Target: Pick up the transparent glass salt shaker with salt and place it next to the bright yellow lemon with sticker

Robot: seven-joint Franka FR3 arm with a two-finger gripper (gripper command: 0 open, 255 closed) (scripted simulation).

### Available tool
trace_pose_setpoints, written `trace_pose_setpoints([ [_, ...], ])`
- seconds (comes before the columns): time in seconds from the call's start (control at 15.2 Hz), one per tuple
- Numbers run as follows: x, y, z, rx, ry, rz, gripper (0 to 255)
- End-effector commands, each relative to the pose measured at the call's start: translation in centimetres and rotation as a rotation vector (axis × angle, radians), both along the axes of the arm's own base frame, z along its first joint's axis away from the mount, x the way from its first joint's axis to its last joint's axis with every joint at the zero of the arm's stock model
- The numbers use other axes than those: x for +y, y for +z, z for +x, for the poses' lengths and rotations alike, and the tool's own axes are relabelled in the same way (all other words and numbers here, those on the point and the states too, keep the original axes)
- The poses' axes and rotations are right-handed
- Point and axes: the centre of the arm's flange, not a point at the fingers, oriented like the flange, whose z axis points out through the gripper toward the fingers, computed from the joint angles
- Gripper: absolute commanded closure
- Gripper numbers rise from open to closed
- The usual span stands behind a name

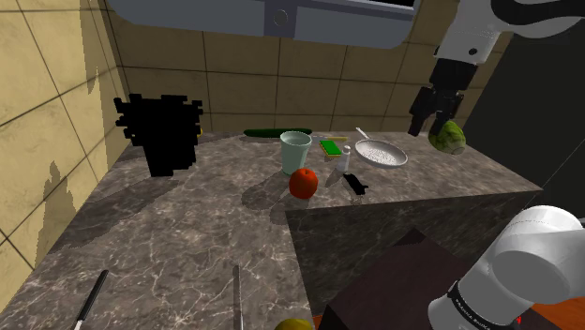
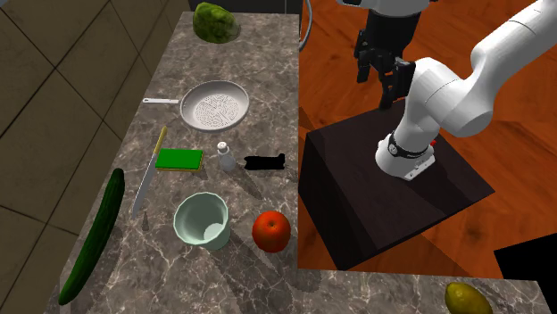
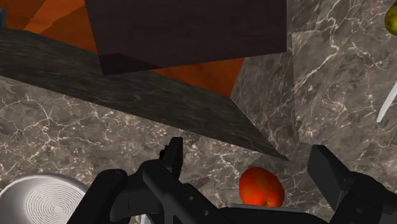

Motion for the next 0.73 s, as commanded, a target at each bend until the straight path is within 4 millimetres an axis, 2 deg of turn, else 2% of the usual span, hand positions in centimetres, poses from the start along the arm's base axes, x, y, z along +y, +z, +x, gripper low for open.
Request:
trace_pose_setpoints([
  [0.0, 0.0, 0.0, 0.0, 0.0, 0.0, 0.0, 0],
  [0.66, -5.8, -6.6, 10.2, 0.026, 0.056, -0.016, 0],
])
